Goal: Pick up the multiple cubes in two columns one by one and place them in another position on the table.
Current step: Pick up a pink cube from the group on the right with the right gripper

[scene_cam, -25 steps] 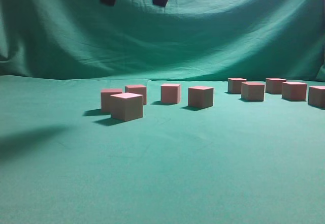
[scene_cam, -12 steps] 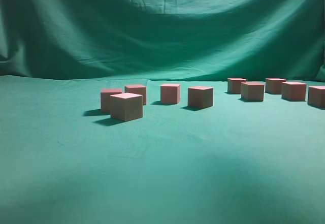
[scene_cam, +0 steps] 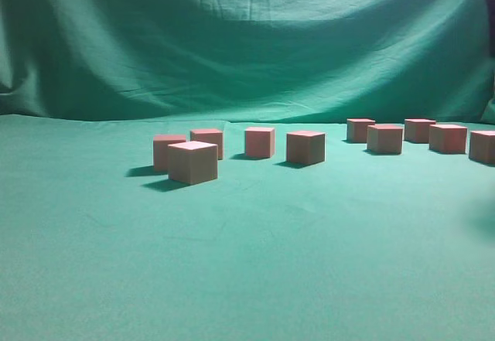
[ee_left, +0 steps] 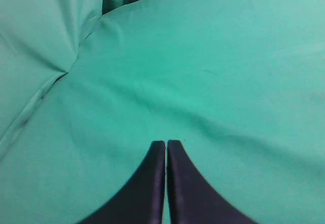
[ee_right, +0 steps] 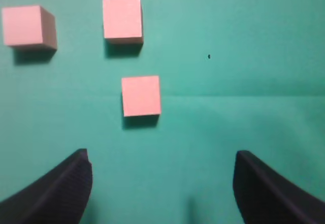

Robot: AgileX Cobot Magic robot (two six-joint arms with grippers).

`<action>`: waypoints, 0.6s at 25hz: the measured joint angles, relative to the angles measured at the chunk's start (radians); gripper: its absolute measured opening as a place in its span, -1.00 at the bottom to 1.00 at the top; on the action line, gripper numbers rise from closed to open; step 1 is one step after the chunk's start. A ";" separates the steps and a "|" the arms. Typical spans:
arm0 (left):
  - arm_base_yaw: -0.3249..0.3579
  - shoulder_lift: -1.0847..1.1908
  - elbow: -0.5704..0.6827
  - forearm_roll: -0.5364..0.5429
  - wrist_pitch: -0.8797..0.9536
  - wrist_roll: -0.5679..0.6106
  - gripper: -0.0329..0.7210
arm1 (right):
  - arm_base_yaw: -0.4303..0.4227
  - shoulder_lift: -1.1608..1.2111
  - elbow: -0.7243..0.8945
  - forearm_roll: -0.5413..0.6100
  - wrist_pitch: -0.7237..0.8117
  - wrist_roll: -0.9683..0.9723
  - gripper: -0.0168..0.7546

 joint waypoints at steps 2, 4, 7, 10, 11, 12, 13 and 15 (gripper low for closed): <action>0.000 0.000 0.000 0.000 0.000 0.000 -0.91 | -0.002 0.028 0.038 0.015 -0.083 0.000 0.54; 0.000 0.000 0.000 0.000 0.000 0.000 -0.91 | -0.002 0.066 0.045 0.038 -0.140 -0.003 0.54; 0.000 0.000 0.000 0.000 0.000 0.000 -0.91 | -0.002 0.127 0.047 0.069 -0.198 -0.038 0.54; 0.000 0.000 0.000 0.000 0.000 0.000 -0.91 | -0.002 0.180 0.047 0.101 -0.235 -0.075 0.54; 0.000 0.000 0.000 0.000 0.000 0.000 -0.91 | -0.002 0.191 0.047 0.109 -0.248 -0.087 0.54; 0.000 0.000 0.000 0.000 0.000 0.000 -0.91 | -0.002 0.204 0.047 0.113 -0.261 -0.091 0.54; 0.000 0.000 0.000 0.000 0.000 0.000 -0.91 | -0.002 0.214 0.047 0.115 -0.270 -0.096 0.54; 0.000 0.000 0.000 0.000 0.000 0.000 -0.91 | -0.002 0.230 0.047 0.117 -0.292 -0.105 0.54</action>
